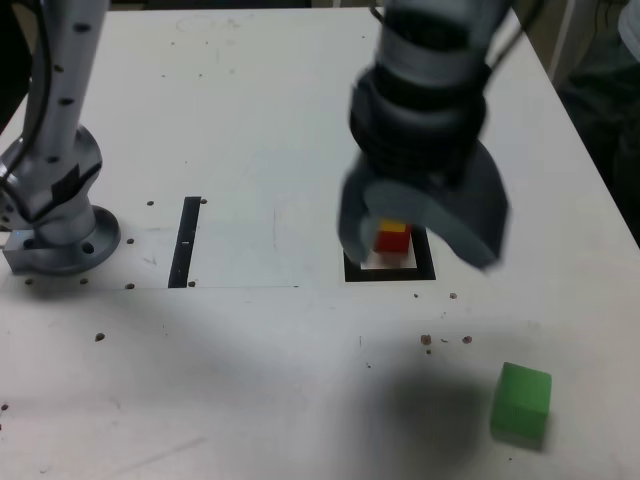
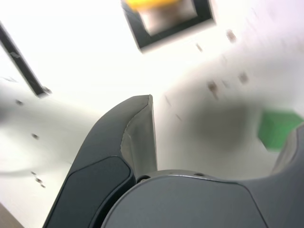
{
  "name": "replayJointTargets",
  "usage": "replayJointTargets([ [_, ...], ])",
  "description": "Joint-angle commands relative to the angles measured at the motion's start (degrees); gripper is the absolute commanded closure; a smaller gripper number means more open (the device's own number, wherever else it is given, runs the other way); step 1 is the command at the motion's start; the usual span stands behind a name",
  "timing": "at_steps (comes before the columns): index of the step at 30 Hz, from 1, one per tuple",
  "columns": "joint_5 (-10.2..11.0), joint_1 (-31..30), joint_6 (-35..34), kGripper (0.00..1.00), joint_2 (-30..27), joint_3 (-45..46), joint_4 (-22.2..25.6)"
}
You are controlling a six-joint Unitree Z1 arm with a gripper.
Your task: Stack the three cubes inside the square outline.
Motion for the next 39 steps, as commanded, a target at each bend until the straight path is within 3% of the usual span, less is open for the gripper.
replayJointTargets([
  [1,-0.6,-1.1,-0.2,0.00,2.5,-2.9,1.0],
  [11,-1.4,-6.2,0.7,0.00,11.1,-14.0,1.4],
  [29,-0.7,-4.5,7.9,0.02,24.2,-26.7,1.3],
  [39,-0.6,-2.2,9.8,0.15,25.6,-27.5,1.4],
])
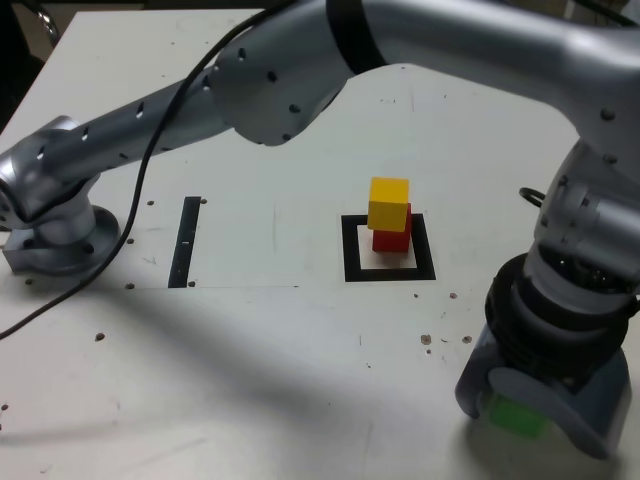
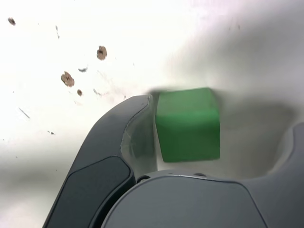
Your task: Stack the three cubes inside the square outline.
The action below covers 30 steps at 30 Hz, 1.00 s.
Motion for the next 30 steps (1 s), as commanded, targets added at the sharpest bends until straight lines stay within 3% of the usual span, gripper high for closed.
replayJointTargets([
  [1,0.2,0.2,0.2,0.17,0.5,0.1,0.7],
  [4,-0.2,0.2,0.3,0.26,0.8,-0.2,0.6],
  [11,-2.1,0.0,0.6,0.57,1.7,-3.2,0.1],
  [16,-3.6,0.0,1.0,0.64,2.5,-4.2,0.1],
  [23,-3.6,0.0,1.1,0.76,3.0,-3.4,0.5],
  [30,-1.5,-0.3,2.1,0.91,2.7,-3.3,0.7],
])
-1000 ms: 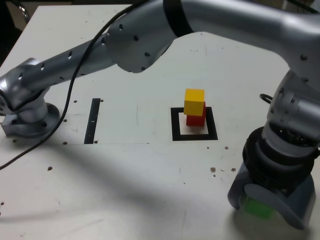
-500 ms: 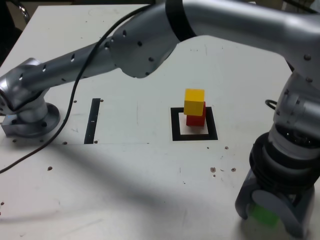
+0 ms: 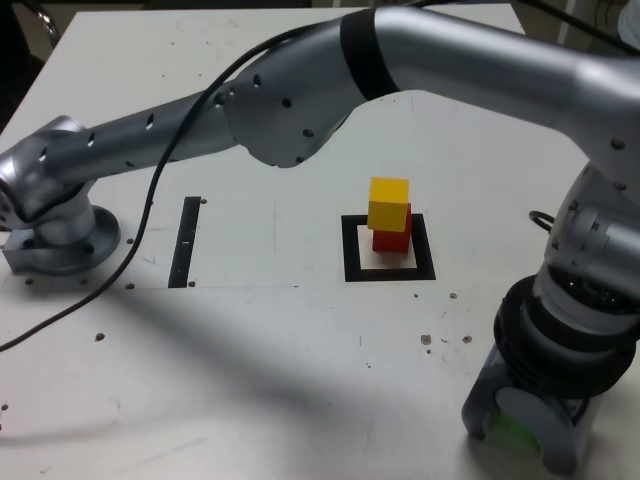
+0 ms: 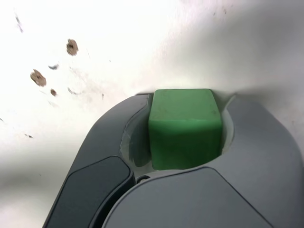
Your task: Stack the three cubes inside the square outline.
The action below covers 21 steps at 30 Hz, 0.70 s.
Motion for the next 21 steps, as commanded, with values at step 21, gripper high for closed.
replayJointTargets([
  [21,3.9,1.4,1.3,0.91,-15.5,12.2,1.0],
])
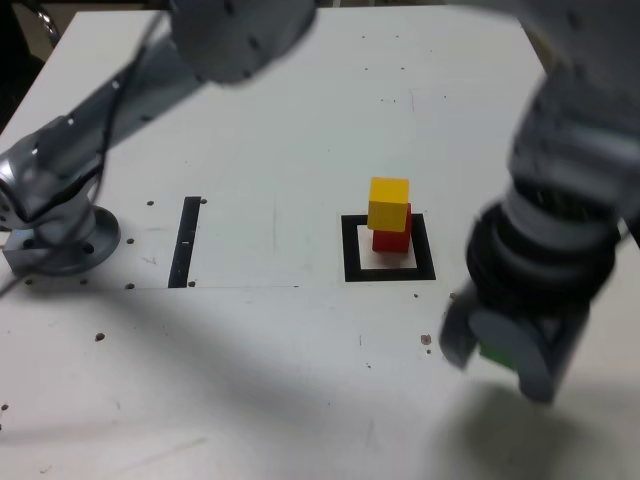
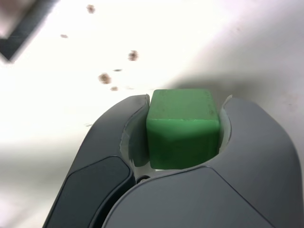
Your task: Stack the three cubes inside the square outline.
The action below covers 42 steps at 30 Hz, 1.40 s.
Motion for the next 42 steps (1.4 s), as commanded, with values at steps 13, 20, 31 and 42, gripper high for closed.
replayJointTargets([
  [13,2.5,14.2,2.0,0.91,-17.8,20.3,0.8],
  [20,3.1,21.2,4.0,0.91,-20.8,25.8,0.6],
  [31,1.0,22.7,3.5,0.91,-21.8,34.7,-5.3],
  [42,0.0,21.7,2.6,0.91,-22.4,35.6,-7.9],
])
